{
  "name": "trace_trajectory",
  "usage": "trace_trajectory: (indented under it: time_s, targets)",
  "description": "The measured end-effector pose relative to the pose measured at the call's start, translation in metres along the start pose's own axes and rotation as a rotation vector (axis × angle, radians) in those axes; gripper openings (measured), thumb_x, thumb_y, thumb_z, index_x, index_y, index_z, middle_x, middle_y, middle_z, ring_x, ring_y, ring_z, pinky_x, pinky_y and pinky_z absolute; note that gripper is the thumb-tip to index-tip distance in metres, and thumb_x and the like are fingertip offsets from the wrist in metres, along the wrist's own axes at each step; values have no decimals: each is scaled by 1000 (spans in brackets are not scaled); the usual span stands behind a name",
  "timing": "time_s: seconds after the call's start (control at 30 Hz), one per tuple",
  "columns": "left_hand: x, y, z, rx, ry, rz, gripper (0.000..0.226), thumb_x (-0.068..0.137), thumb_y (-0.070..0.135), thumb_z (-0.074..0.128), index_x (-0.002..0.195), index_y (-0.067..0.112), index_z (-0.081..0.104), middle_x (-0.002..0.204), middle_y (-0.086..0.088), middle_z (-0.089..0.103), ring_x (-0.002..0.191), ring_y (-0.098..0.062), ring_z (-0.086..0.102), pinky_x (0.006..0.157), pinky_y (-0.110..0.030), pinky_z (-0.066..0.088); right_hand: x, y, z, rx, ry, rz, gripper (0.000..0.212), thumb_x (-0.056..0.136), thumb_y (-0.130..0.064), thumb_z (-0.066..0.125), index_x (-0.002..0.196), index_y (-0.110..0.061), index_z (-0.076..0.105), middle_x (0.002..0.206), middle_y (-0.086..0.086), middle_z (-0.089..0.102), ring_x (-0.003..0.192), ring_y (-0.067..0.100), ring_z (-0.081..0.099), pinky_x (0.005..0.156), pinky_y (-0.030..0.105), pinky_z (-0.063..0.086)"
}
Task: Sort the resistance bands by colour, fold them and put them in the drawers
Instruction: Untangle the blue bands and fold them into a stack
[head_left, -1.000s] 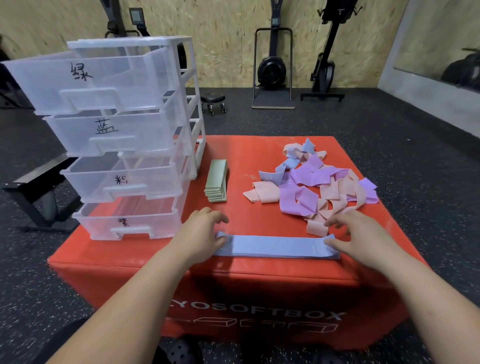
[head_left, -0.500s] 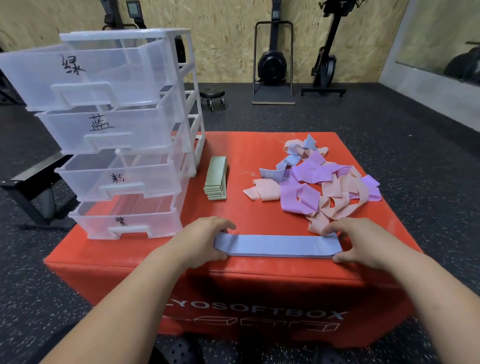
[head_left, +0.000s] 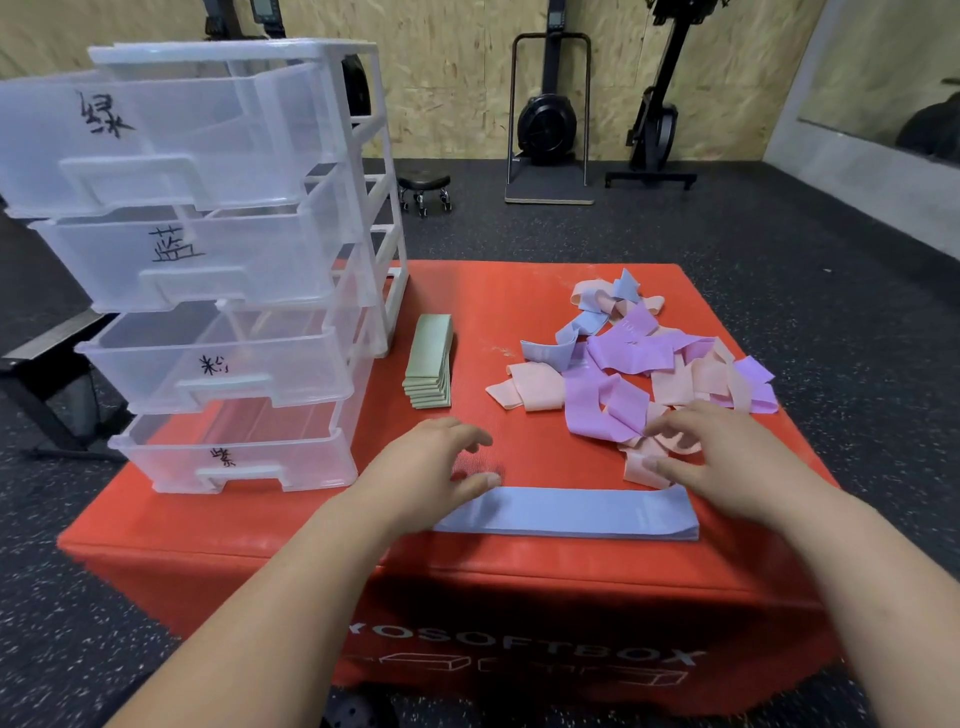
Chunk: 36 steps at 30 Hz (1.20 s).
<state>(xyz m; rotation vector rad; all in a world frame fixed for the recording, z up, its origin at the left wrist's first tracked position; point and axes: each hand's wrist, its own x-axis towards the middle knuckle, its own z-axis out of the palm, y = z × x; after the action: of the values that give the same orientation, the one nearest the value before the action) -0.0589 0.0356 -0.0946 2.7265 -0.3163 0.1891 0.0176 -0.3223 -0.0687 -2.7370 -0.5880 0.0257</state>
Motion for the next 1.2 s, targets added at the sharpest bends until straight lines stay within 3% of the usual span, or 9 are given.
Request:
trace_trajectory:
  time_s: [0.2,0.47,0.57,0.7,0.8,0.9,1.03,1.13,1.2]
  targets:
    - [33,-1,12,28,21,-13,42,96,53,68,133,33,64,125,12,63,117,-13,60,96,-40,53,41,-17,11,-24,45,-53,43,87,-49,76,128,-39,65,124,-13,54,115,11,56,94,38,49]
    - [64,-15,21,-20,27,-12,36,96,47,68,129,34,66,121,14,63,110,-11,62,91,-39,55,101,-33,33,-43,15,-41,56,92,-48,70,145,-37,54,164,-7,33,147,21,35,111,41,41]
    - [72,-14,25,-35,32,3,35,96,46,68,129,33,67,121,13,64,108,-13,62,91,-39,55,119,-44,39,-57,42,-62,60,94,-54,66,149,-37,51,169,-4,25,153,24,23,119,45,35]
    - [81,-14,31,-48,28,7,35,96,46,66,128,33,67,120,13,63,107,-12,62,90,-39,55,143,-58,45,-131,43,-91,61,97,-62,54,154,-51,35,173,-8,13,158,26,9,120,50,30]
    - [86,-13,35,-42,1,6,35,96,45,66,129,34,67,121,12,64,112,-16,61,92,-40,54,153,-56,52,-194,-47,-58,56,100,-65,45,152,-44,42,172,-10,12,159,27,3,122,49,23]
    - [89,-11,35,-30,2,8,33,95,44,66,127,34,67,121,11,65,112,-17,62,91,-39,53,155,-51,56,-216,-53,-19,54,101,-62,44,145,-33,53,161,-8,36,152,26,20,118,45,29]
    - [89,-8,33,-38,9,-4,32,96,43,66,127,33,67,121,10,65,112,-17,61,90,-39,54,150,-50,44,-165,147,4,33,100,-41,58,126,-25,68,131,-5,61,129,25,45,101,42,43]
    - [88,-8,32,-31,31,-19,31,98,46,65,126,34,67,119,12,64,110,-15,62,89,-38,54,137,-50,23,128,389,14,20,92,-21,73,111,-26,76,115,-7,71,116,20,57,94,31,42]
    - [89,-6,30,-44,60,-29,30,98,45,65,125,34,67,117,12,63,107,-14,62,88,-38,53,125,-53,4,351,539,62,24,89,-17,78,108,-30,76,112,-14,73,103,10,63,90,25,43]
